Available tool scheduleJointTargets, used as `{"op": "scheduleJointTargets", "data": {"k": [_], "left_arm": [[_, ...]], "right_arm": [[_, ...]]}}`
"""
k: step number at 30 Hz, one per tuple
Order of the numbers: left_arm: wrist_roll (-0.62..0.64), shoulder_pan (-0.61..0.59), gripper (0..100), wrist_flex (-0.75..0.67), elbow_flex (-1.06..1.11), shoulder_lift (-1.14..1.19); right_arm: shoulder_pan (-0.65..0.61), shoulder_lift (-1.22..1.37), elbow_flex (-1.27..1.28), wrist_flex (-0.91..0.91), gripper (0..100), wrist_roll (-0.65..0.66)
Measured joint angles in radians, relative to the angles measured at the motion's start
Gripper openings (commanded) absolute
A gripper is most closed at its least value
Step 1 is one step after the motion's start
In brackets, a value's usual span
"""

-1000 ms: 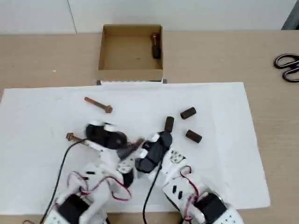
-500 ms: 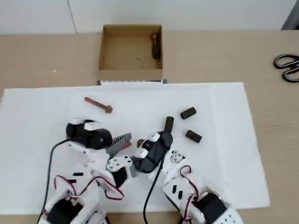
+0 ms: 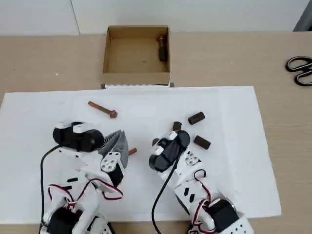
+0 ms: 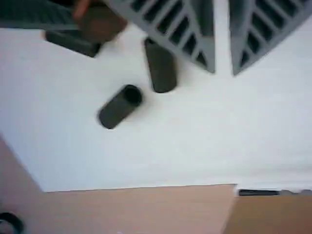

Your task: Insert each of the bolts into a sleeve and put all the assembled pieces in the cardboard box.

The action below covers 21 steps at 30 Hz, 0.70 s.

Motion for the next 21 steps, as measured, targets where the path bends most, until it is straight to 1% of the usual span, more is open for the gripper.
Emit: {"op": "scheduleJointTargets", "data": {"k": [4, 7, 9, 12, 15, 19, 21], "left_arm": [[-0.129, -0.097, 1, -0.081, 0.117, 0.0], [-0.167, -0.143, 1, -0.138, 0.212, 0.0], [-0.199, -0.153, 1, -0.157, 0.25, 0.0], [-0.239, -0.161, 1, -0.163, 0.292, 0.0], [-0.261, -0.167, 1, -0.163, 0.322, 0.0], [-0.313, -0.196, 1, -0.163, 0.324, 0.0], [-0.353, -0.215, 1, -0.161, 0.324, 0.0]], "right_arm": [[0.106, 0.005, -0.002, -0.069, 0.2, -0.034], [0.184, 0.072, -0.046, -0.104, 0.2, -0.049], [0.209, 0.144, -0.109, -0.115, 0.2, -0.074], [0.253, 0.319, -0.253, -0.13, 0.2, -0.109], [0.282, 0.551, -0.437, -0.152, 0.2, -0.118], [0.311, 0.895, -0.729, -0.166, 0.3, -0.117], [0.311, 1.074, -0.885, -0.166, 0.3, -0.075]]}}
